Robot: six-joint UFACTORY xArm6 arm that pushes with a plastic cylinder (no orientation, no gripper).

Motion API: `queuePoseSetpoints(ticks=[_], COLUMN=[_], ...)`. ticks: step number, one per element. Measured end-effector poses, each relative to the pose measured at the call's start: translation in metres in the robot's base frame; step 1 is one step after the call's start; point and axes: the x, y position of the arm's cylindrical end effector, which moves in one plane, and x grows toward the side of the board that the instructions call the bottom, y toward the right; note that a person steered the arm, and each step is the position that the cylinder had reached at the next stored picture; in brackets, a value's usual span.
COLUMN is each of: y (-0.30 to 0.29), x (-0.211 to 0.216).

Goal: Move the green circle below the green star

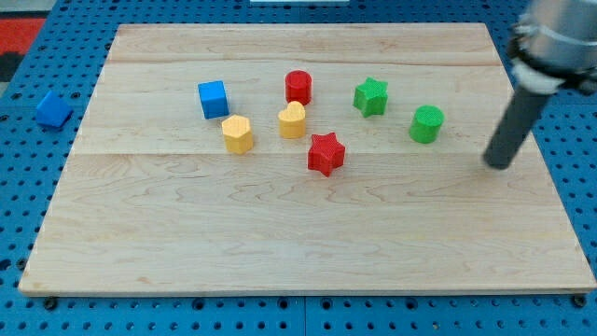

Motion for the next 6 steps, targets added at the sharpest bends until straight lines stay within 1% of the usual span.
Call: queuePoseSetpoints(ticks=[1, 2, 3, 4, 5, 6], y=[-0.019, -0.099, -0.159, -0.087, -0.052, -0.031], x=[-0.036, -0.026, -0.011, -0.005, 0.010, 0.020])
